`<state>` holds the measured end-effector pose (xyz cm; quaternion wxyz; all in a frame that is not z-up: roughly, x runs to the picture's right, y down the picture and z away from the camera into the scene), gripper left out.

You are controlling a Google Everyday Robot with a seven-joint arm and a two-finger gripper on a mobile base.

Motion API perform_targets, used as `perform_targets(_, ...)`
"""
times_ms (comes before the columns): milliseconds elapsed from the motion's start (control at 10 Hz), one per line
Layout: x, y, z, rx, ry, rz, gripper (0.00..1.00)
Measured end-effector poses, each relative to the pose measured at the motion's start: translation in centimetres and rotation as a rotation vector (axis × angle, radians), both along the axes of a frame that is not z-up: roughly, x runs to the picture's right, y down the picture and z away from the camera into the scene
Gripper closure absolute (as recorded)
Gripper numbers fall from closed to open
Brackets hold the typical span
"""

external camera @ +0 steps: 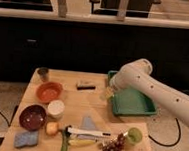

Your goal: Place eraser in table surface

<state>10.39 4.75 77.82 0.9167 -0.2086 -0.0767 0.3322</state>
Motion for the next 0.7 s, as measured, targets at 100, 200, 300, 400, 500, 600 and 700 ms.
perform_targets(100, 0.0, -0.1, 0.2, 0.003, 0.0, 0.004, 0.2)
perform_targets(200, -0.1, -0.2, 0.6, 0.004, 0.0, 0.006, 0.2)
perform_targets(300, -0.2, -0.3, 0.9, 0.005, 0.0, 0.005, 0.2)
perform_targets(400, -0.4, -0.4, 1.1, 0.007, -0.001, 0.004, 0.2)
perform_targets(500, -0.6, -0.5, 1.5, 0.01, -0.003, 0.004, 0.2)
perform_targets(600, -0.7, -0.5, 1.7, 0.01, -0.004, 0.007, 0.2)
perform_targets(700, -0.7, -0.6, 1.9, 0.011, -0.004, 0.013, 0.2)
